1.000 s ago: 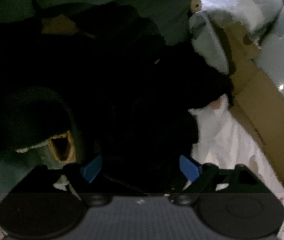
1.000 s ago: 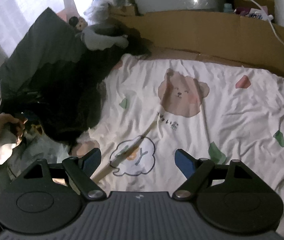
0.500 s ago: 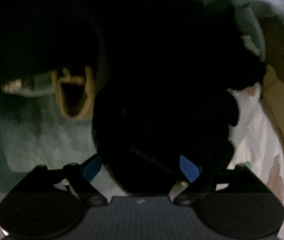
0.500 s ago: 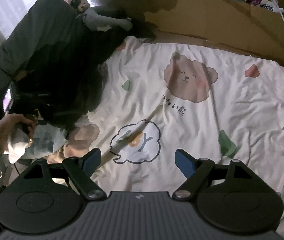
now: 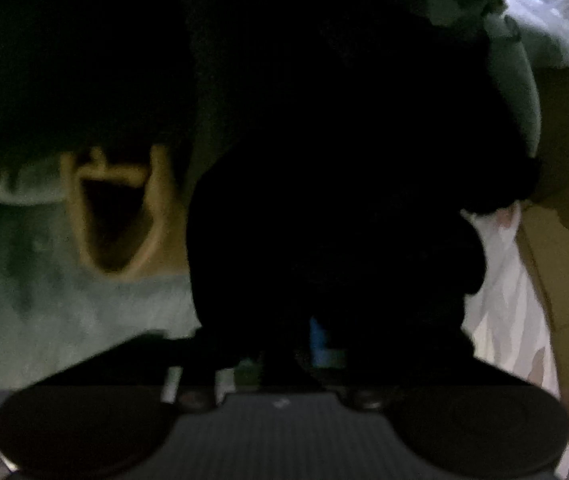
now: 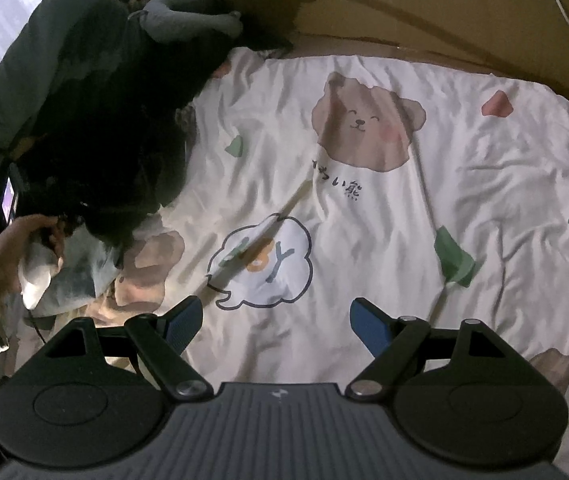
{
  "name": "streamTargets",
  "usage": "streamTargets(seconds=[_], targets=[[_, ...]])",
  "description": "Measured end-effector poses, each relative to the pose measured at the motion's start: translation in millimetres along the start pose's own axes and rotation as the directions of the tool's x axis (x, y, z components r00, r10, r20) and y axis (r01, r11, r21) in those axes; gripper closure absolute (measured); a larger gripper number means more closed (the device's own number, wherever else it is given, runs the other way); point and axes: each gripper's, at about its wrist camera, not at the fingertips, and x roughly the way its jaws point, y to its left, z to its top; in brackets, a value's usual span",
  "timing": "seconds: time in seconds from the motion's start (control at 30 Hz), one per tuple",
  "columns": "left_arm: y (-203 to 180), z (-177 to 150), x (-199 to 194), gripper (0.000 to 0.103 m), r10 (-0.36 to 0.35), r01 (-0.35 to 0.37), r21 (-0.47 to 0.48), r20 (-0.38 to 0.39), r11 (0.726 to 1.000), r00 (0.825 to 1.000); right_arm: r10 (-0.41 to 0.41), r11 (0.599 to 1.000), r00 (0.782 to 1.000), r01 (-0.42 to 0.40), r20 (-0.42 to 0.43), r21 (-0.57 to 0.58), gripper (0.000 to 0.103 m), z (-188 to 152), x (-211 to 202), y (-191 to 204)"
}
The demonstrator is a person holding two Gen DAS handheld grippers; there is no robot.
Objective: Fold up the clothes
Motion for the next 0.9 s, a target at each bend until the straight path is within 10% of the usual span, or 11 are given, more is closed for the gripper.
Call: streamTargets(seconds=[0.13, 0.3, 0.9], targets=[[1.1, 5.5, -0.2, 0.094, -0.100, 0.100, -0.014, 0.014, 0.995, 0.995, -0.007, 1.000, 1.000, 0.007, -0.006, -0.005, 0.017, 1.3, 2.4, 1.6], [-42.9, -14.5, -31.6, 0.096, -0.196, 0.168, 0.292, 0.068, 0.942, 0.978, -0.013, 1.000, 1.000, 0.013, -0.003, -0.008, 0.017, 2.3, 3.2, 1.6], [-144.7, -84.6, -73.0, 0.097, -0.380, 0.419, 0.440, -0.179, 0.794, 0.908, -0.022, 1.000, 1.000, 0.022, 0.021, 0.018, 0.017, 2.0, -6.5, -6.3]])
